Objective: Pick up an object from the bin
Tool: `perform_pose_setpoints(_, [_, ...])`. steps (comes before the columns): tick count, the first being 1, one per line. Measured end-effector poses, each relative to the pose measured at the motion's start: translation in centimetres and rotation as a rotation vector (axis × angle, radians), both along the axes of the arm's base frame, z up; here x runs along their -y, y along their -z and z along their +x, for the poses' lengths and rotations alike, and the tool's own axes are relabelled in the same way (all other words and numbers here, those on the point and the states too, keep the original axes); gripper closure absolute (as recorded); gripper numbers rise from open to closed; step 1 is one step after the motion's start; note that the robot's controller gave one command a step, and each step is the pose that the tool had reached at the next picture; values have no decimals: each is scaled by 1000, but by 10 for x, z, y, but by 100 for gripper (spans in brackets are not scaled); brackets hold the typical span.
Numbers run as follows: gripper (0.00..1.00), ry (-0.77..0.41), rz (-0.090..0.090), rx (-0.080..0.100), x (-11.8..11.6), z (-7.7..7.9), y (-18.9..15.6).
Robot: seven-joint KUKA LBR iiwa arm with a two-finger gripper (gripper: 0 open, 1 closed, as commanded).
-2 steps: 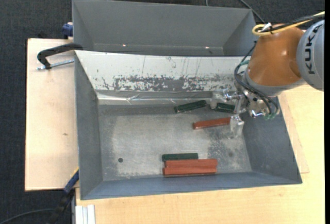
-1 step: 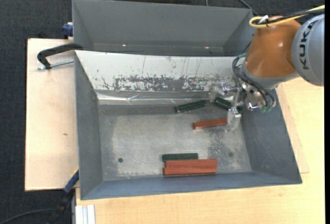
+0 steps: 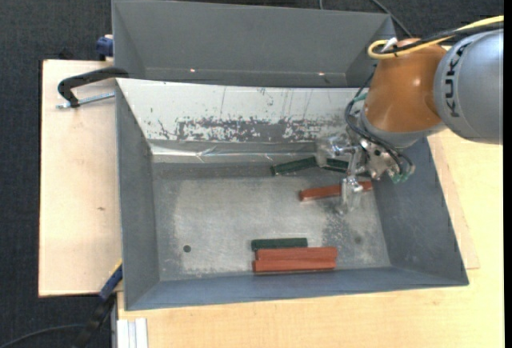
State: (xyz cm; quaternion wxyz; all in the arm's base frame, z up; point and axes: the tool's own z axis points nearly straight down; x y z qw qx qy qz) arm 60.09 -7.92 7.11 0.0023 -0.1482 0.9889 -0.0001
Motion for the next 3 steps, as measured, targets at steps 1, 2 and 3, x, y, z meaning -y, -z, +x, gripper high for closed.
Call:
perform_pose_setpoints(1, [0,2,0,3,0,2,-2])
perform_pose_setpoints(2, [100,2,3,0,-2,2,-2])
perform_pose_setpoints(3, [100,3,-1,8,-2,5,-59])
